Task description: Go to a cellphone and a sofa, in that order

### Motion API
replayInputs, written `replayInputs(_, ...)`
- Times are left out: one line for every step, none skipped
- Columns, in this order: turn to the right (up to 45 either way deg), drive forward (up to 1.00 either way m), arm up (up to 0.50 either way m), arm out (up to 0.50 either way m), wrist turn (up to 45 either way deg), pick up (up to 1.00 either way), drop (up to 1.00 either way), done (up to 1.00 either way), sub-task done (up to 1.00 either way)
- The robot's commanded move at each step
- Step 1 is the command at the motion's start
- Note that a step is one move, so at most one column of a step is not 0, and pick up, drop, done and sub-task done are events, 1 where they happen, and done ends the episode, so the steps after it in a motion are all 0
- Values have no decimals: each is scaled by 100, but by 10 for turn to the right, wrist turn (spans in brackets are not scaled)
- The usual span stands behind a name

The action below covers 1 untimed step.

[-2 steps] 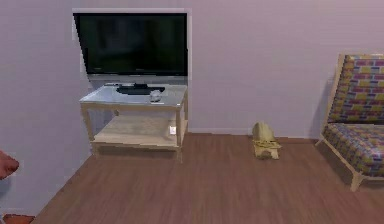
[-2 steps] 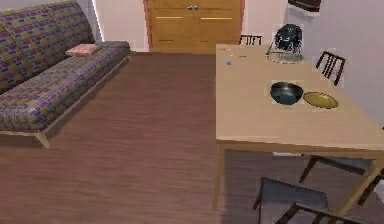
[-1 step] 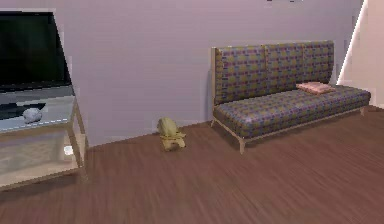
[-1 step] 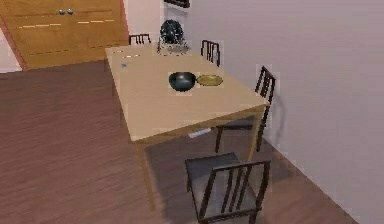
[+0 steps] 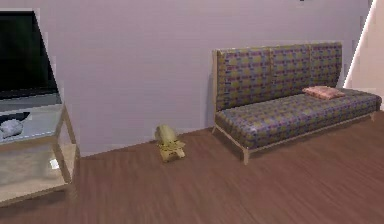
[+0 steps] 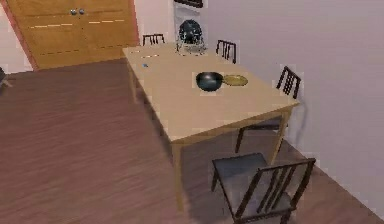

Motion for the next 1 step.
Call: replayInputs(30,0,0,0,0,0,0,0,0)
